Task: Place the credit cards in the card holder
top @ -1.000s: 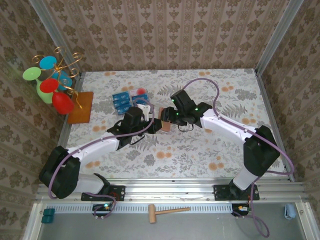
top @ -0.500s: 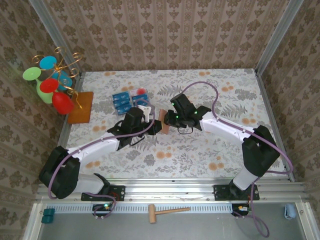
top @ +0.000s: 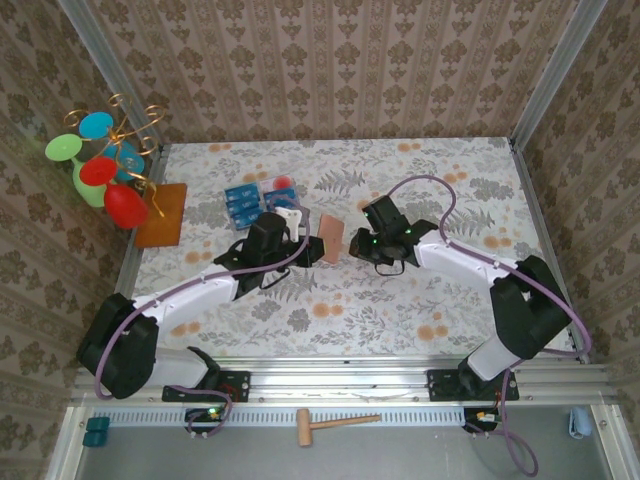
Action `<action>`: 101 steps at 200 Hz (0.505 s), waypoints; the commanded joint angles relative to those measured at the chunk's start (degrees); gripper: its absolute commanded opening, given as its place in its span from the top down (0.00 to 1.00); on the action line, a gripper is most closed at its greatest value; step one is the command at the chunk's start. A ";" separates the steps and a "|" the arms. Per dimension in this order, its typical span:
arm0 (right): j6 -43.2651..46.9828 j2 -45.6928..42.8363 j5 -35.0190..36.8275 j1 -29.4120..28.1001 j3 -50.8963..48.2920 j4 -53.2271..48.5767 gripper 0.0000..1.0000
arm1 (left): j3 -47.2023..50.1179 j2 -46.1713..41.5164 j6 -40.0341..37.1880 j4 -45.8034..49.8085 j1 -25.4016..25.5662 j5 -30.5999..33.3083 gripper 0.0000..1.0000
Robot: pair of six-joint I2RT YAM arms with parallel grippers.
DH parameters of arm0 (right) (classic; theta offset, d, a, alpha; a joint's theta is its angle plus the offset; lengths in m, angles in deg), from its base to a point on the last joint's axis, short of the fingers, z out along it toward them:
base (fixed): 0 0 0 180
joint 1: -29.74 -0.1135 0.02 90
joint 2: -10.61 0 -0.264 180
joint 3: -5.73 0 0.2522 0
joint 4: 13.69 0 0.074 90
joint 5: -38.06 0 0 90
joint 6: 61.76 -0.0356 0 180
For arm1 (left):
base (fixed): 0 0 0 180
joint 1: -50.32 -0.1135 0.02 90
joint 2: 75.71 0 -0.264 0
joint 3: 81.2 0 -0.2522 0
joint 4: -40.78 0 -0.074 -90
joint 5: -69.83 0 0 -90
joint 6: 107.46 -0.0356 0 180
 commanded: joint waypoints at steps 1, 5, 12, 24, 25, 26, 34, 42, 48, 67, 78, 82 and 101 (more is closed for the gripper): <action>-0.63 -2.62 0.01 0.01 -0.48 0.17 0.69 | -1.80 -1.10 -1.03 -2.33 -0.10 0.26 1.00; -0.63 -2.64 -0.25 0.05 -0.50 0.54 0.68 | -1.78 -1.09 -0.97 -2.43 -0.08 0.26 1.00; -0.61 -2.75 -0.58 0.15 -0.51 0.92 0.68 | -1.78 -1.11 -1.01 -2.43 -0.14 0.22 1.00; -0.63 -2.88 -1.54 0.45 -0.43 1.54 0.68 | -1.78 -1.10 -0.93 -2.43 -0.09 0.12 1.00; -0.63 -2.90 -1.64 0.47 -0.43 1.61 0.67 | -1.74 -1.10 -0.90 -2.41 -0.08 0.15 1.00; -0.63 -2.91 -1.73 0.48 -0.47 1.65 0.67 | -1.72 -1.15 -0.89 -2.44 -0.07 0.11 1.00; -0.79 -2.86 -2.27 0.71 -0.51 2.08 0.67 | -1.72 -1.19 -0.90 -2.45 -0.08 0.08 1.00; -0.92 -2.92 -2.89 0.92 -0.51 2.50 0.67 | -1.65 -1.27 -0.94 -2.47 -0.14 0.15 1.00; -0.98 -2.82 -3.34 1.06 -0.55 2.69 0.68 | -1.67 -1.29 -0.90 -2.54 -0.14 0.17 1.00; -1.23 -2.62 -3.90 1.42 -0.76 3.32 0.69 | -1.68 -1.37 -0.82 -2.55 -0.10 0.08 1.00; -1.47 -2.57 -4.64 1.62 -1.01 4.02 0.72 | -1.59 -1.37 -0.71 -2.68 -0.09 0.08 1.00; -1.72 -2.48 -4.99 1.68 -1.16 4.39 0.72 | -1.59 -1.37 -0.70 -2.67 -0.07 0.08 1.00; -2.66 -2.23 -6.25 1.90 -1.82 6.08 0.73 | -1.55 -1.37 -0.63 -2.91 -0.10 0.00 1.00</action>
